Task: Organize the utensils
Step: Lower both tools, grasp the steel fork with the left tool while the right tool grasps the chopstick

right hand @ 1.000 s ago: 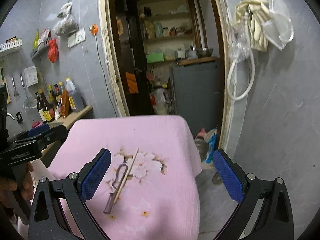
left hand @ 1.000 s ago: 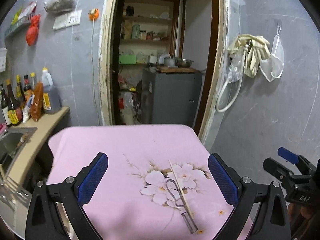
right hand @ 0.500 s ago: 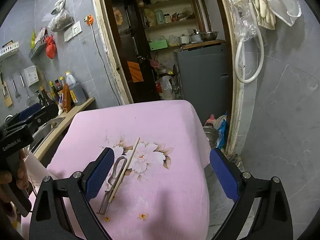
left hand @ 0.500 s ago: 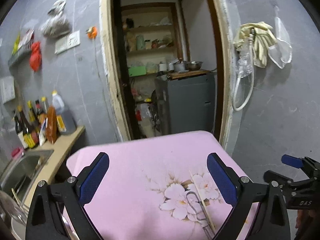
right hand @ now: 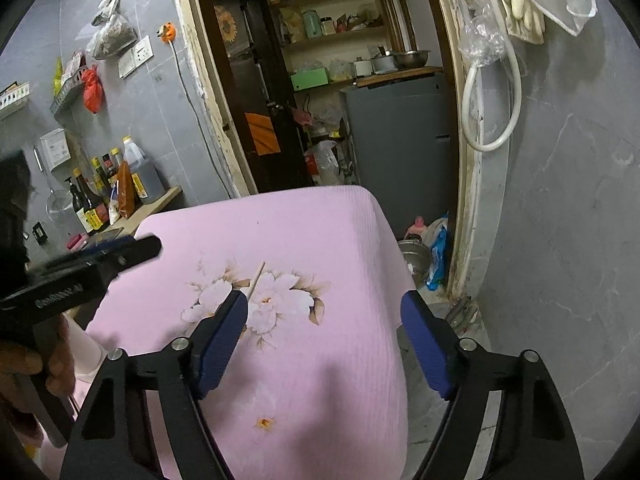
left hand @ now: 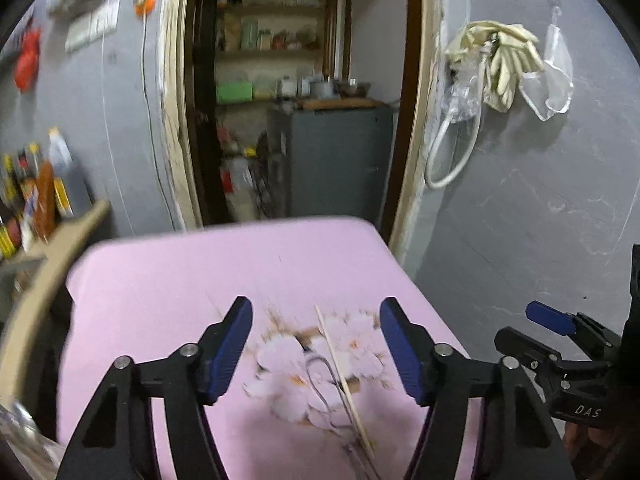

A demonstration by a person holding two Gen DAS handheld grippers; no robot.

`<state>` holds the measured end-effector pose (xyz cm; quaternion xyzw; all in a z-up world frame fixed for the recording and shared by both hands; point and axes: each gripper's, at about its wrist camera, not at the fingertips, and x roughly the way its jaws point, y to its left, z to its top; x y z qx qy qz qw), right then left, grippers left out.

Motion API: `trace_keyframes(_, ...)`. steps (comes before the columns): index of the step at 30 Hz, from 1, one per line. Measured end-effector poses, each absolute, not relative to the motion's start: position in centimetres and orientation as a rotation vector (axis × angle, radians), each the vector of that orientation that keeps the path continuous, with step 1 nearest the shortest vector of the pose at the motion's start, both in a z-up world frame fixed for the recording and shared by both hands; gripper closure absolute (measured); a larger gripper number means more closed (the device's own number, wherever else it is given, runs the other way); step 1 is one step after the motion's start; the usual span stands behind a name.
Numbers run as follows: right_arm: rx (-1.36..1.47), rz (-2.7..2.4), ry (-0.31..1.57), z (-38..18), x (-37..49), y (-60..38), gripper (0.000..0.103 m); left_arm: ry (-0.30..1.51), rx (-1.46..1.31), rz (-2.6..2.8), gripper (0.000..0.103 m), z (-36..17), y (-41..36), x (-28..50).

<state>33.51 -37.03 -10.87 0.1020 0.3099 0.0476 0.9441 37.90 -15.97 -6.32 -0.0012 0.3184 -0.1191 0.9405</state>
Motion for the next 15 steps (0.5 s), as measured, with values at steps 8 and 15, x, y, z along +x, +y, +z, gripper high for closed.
trace_keyframes(8, 0.221, 0.147, 0.680, -12.6, 35.0, -36.3, 0.045, 0.844, -0.134, -0.250, 0.059, -11.3, -14.5, 40.2)
trace_keyframes(15, 0.216, 0.239, 0.787, -15.1, 37.2, -33.8, 0.058, 0.979, -0.228, -0.262, 0.072, -14.7, -13.6, 41.6)
